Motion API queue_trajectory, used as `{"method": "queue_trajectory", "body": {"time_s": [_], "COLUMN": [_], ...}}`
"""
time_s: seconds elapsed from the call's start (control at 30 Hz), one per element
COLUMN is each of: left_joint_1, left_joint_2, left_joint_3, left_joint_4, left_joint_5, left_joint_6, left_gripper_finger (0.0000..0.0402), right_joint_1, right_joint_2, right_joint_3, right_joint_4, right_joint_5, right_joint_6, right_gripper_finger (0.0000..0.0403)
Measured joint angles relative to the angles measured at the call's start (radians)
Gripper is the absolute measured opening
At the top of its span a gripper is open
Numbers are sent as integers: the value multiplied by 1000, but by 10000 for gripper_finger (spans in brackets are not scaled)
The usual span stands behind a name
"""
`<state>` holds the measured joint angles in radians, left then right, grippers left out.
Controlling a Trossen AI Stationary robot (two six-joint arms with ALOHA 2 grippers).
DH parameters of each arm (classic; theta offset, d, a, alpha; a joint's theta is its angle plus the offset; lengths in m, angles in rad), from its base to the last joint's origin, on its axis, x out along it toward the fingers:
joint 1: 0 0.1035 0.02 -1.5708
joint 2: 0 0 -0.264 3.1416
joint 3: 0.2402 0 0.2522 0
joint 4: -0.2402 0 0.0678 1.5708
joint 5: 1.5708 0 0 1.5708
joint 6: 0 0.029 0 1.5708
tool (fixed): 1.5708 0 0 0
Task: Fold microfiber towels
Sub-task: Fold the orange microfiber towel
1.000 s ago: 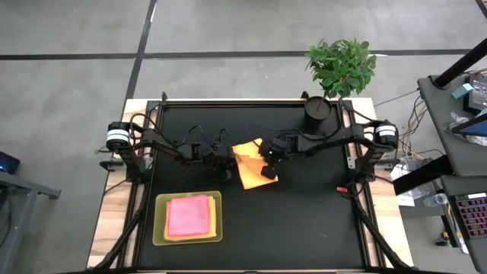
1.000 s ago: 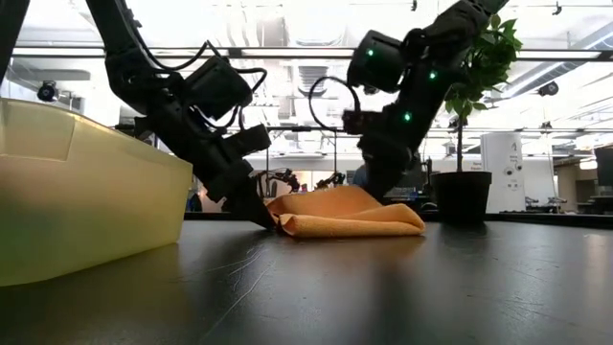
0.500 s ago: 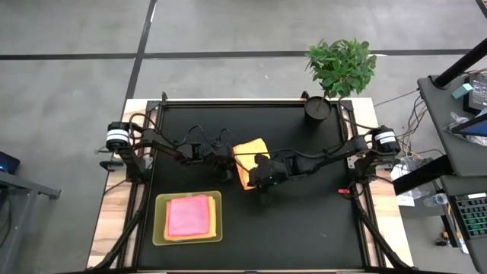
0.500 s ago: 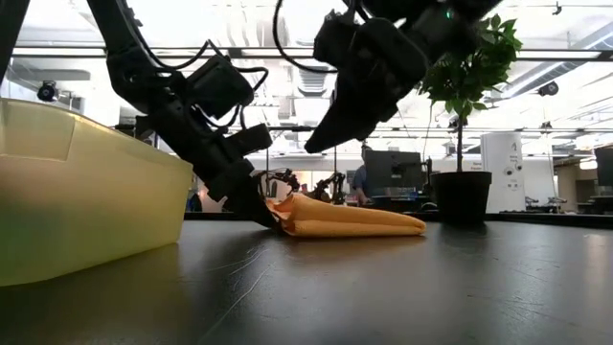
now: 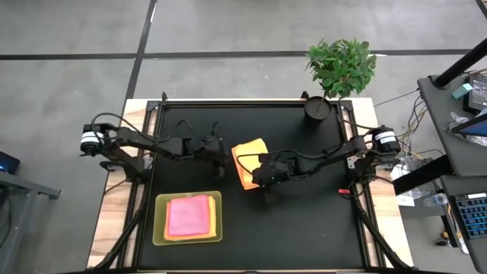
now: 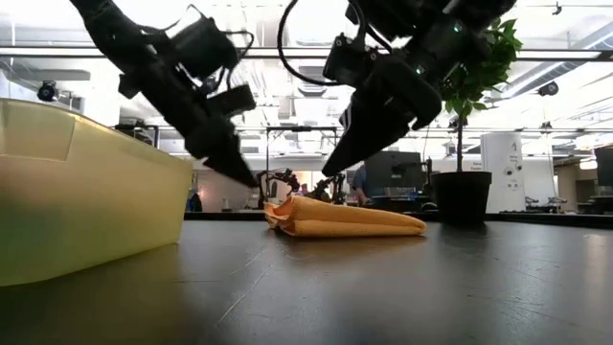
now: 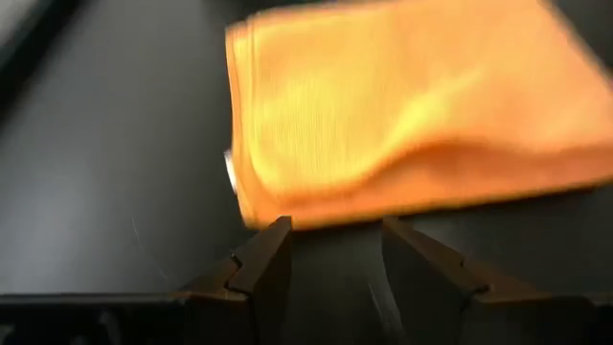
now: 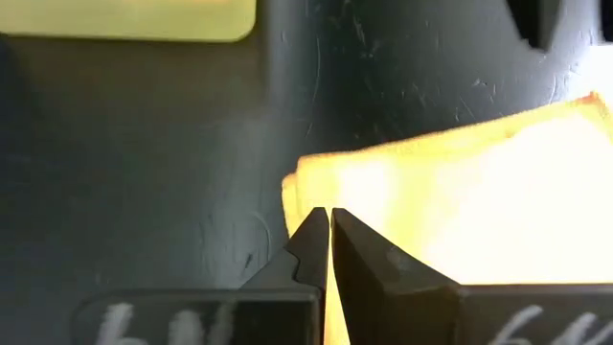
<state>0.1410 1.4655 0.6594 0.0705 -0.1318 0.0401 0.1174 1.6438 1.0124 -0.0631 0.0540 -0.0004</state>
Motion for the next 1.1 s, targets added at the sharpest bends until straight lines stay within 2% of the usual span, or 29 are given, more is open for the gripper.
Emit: {"method": "queue_trajectory", "body": {"time_s": [0.2, 0.27, 0.47, 0.6, 0.83, 1.1], "left_joint_1": [-3, -10, -16, -16, -15, -25], "left_joint_2": [36, 75, 187, 201, 192, 159], "left_joint_3": [-1, 2, 13, 15, 8, 5], "left_joint_4": [140, 163, 306, 309, 303, 226], "left_joint_5": [24, 48, 39, -47, -57, 81], "left_joint_6": [152, 176, 183, 186, 186, 236], "left_gripper_finger": [147, 147, 147, 147, 147, 147], "right_joint_1": [-2, -2, -2, -2, -2, -2], "right_joint_2": [-4, -4, -4, -4, -4, -4], "right_joint_3": [-34, -36, -51, -57, -66, -69], "right_joint_4": [26, 25, 52, 55, 57, 67], "right_joint_5": [1, 2, 2, 2, 2, 2], "right_joint_6": [0, 0, -2, -4, -3, -3], "right_gripper_finger": [11, 11, 11, 11, 11, 11]}}
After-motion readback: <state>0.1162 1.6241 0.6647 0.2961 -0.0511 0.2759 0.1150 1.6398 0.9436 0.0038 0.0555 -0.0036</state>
